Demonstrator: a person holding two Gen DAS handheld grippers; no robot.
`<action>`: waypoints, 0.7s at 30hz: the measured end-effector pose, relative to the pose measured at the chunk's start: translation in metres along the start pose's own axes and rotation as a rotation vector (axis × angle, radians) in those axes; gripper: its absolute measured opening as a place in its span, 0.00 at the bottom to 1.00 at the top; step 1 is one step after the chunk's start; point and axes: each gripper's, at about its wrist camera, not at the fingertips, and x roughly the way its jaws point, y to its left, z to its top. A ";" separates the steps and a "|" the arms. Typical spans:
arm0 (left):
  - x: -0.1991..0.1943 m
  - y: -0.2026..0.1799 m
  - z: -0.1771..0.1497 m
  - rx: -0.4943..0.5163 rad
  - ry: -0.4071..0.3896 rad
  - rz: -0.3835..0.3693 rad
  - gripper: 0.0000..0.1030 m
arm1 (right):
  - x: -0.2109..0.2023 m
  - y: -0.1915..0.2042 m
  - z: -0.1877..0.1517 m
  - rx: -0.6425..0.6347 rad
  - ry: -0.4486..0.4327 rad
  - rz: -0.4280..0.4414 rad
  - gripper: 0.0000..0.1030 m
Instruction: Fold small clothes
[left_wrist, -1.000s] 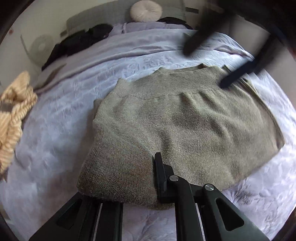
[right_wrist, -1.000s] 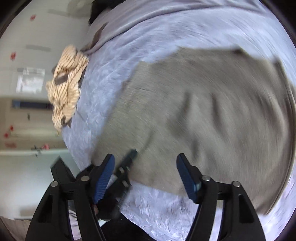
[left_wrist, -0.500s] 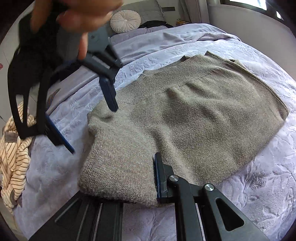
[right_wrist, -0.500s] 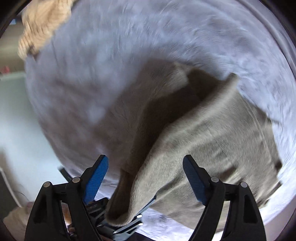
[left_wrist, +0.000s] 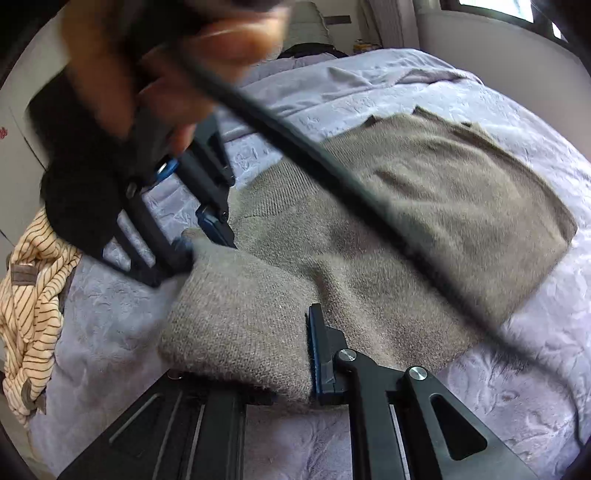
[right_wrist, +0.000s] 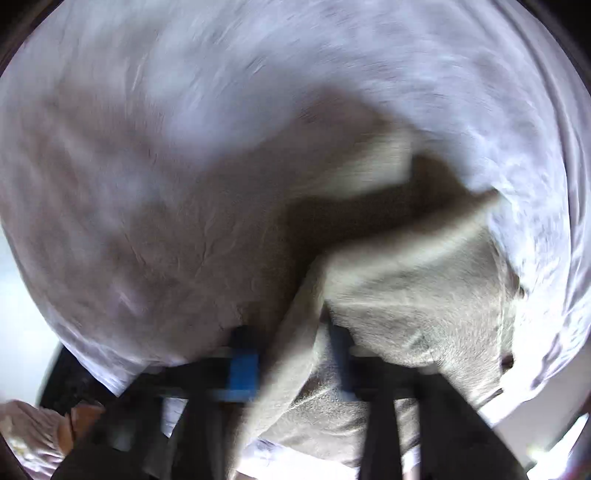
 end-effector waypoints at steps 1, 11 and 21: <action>-0.004 0.001 0.004 -0.007 -0.010 -0.004 0.13 | -0.007 -0.008 -0.006 0.023 -0.038 0.039 0.17; -0.056 -0.038 0.062 0.101 -0.140 -0.061 0.13 | -0.081 -0.115 -0.132 0.256 -0.488 0.345 0.15; -0.054 -0.153 0.108 0.341 -0.177 -0.196 0.13 | -0.058 -0.215 -0.289 0.567 -0.792 0.430 0.11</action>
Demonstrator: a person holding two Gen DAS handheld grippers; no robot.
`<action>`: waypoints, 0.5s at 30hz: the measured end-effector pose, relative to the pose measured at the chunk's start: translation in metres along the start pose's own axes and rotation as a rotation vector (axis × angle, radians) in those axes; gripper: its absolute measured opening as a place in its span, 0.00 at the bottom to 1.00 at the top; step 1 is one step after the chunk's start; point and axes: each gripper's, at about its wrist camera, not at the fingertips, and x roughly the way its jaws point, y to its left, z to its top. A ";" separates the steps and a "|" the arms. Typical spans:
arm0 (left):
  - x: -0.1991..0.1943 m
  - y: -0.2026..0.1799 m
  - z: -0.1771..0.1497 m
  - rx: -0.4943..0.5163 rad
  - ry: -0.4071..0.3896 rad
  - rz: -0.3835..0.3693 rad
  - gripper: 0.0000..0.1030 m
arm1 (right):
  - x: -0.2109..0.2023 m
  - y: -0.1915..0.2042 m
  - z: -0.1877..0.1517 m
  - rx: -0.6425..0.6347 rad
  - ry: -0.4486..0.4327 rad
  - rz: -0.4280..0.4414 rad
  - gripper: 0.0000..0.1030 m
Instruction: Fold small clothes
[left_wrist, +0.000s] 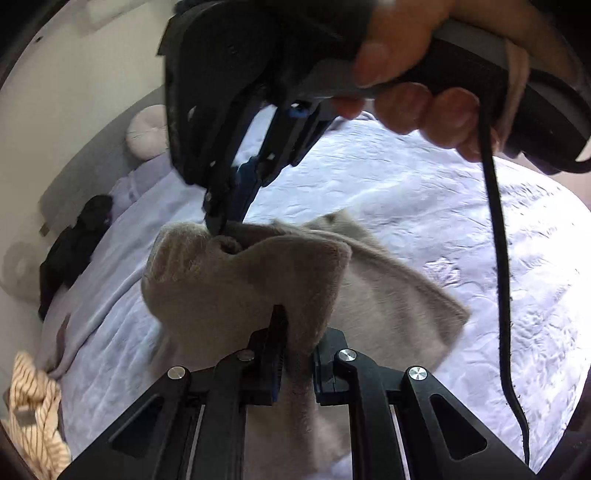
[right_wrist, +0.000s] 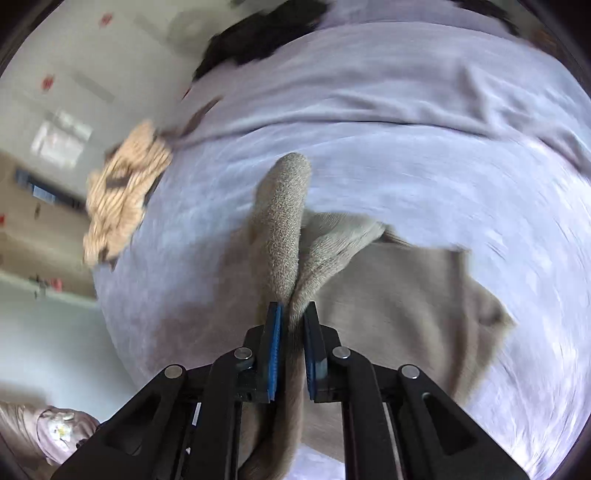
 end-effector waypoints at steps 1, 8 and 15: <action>0.005 -0.009 0.001 0.017 0.006 -0.017 0.13 | -0.009 -0.019 -0.012 0.042 -0.027 0.002 0.10; 0.046 -0.071 -0.007 0.128 0.089 -0.113 0.13 | 0.000 -0.156 -0.085 0.390 -0.069 0.171 0.14; 0.031 -0.036 -0.010 -0.073 0.135 -0.205 0.14 | 0.022 -0.176 -0.077 0.444 -0.102 0.355 0.62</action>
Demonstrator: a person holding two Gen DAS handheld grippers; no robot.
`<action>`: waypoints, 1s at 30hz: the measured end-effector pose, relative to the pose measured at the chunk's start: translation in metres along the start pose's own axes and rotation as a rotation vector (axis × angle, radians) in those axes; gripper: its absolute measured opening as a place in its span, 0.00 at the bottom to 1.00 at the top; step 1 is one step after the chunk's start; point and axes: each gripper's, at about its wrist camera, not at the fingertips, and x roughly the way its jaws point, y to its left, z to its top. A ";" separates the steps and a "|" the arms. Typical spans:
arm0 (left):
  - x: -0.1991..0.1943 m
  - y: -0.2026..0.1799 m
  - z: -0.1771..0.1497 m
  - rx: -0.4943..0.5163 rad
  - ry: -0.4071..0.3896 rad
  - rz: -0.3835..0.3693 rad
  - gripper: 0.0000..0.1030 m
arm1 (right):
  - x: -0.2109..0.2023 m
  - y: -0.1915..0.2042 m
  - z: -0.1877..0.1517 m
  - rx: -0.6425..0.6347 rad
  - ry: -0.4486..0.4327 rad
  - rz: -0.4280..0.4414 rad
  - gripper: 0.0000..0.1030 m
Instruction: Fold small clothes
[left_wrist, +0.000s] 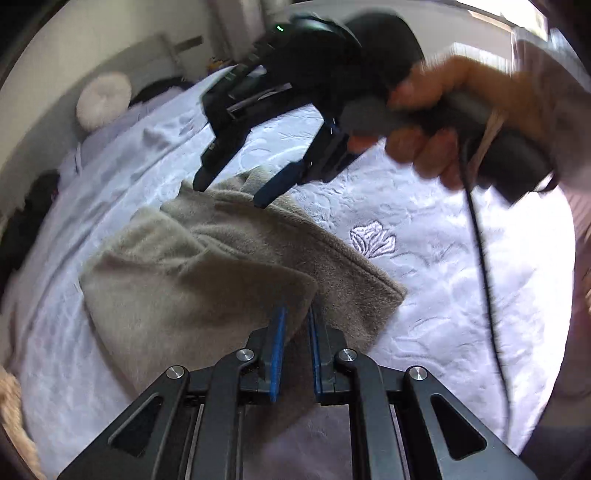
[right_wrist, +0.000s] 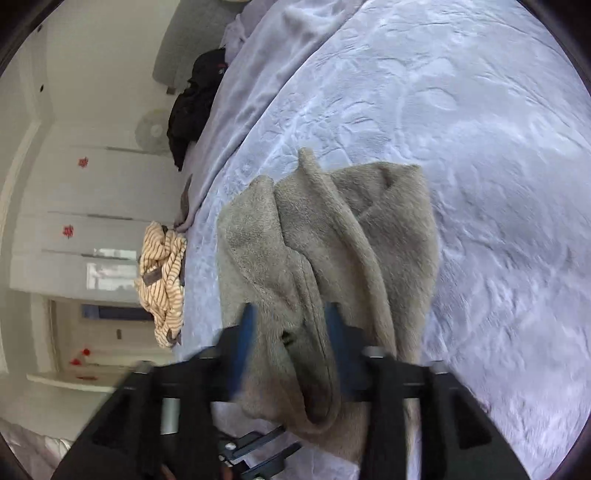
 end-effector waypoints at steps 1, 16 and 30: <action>-0.005 0.009 0.001 -0.056 0.011 -0.023 0.14 | 0.006 0.002 0.004 -0.012 0.019 0.002 0.62; 0.022 0.202 -0.031 -0.756 0.087 0.069 0.74 | 0.069 -0.007 0.017 -0.043 0.153 0.068 0.62; 0.053 0.225 -0.037 -0.793 0.147 0.079 0.74 | 0.089 0.014 0.020 -0.210 0.212 0.023 0.62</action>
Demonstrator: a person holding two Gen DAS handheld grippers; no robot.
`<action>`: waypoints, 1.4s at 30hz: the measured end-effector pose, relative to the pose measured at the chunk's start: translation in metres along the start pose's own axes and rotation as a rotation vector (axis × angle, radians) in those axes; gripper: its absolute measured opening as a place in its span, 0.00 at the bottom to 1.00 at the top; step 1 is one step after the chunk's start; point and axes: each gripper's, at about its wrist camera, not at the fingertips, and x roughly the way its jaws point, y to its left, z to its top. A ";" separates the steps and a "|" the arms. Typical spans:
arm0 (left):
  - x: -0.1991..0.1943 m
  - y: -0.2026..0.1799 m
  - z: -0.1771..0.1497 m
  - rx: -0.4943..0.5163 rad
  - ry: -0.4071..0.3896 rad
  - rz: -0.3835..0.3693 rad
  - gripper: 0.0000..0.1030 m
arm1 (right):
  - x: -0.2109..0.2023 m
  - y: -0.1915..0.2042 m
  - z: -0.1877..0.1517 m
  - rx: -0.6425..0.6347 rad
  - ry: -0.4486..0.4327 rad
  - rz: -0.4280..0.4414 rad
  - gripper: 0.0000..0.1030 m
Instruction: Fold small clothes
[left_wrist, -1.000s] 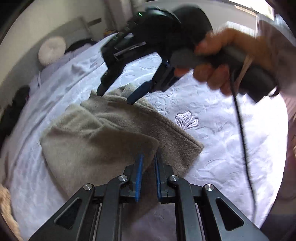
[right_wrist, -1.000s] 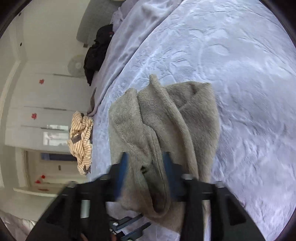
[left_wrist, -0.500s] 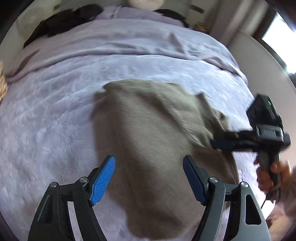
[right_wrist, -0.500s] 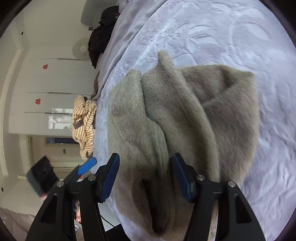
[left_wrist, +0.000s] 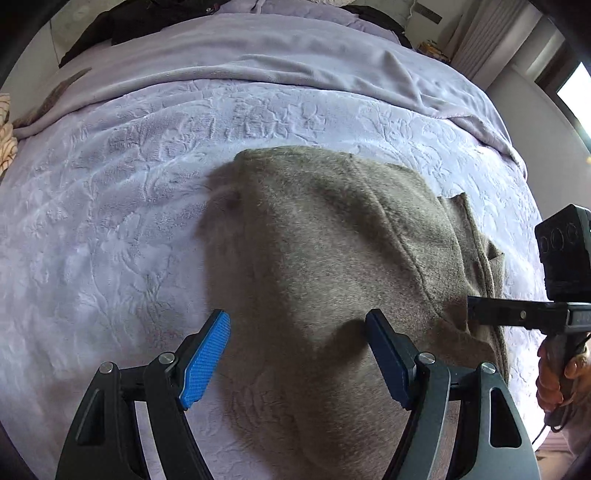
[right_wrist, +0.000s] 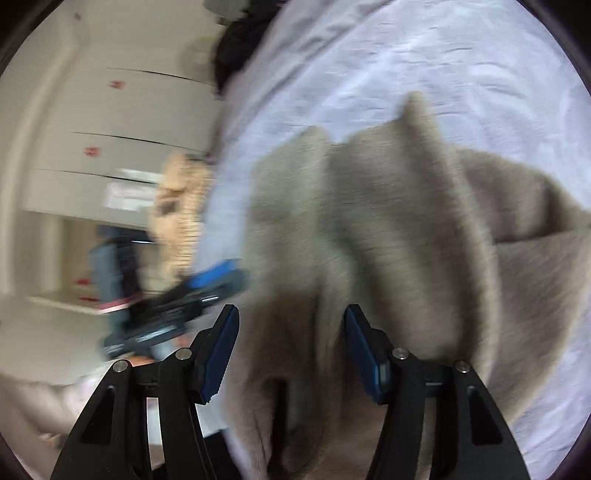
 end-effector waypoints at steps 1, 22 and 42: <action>-0.001 0.002 0.001 -0.006 -0.001 -0.009 0.74 | 0.001 -0.002 0.002 0.008 0.000 -0.016 0.62; -0.048 -0.077 0.007 0.185 -0.060 -0.077 0.74 | -0.047 0.053 -0.012 -0.016 -0.139 0.172 0.18; 0.008 -0.119 -0.020 0.261 0.035 -0.088 0.74 | -0.067 -0.056 -0.039 0.283 -0.326 0.463 0.43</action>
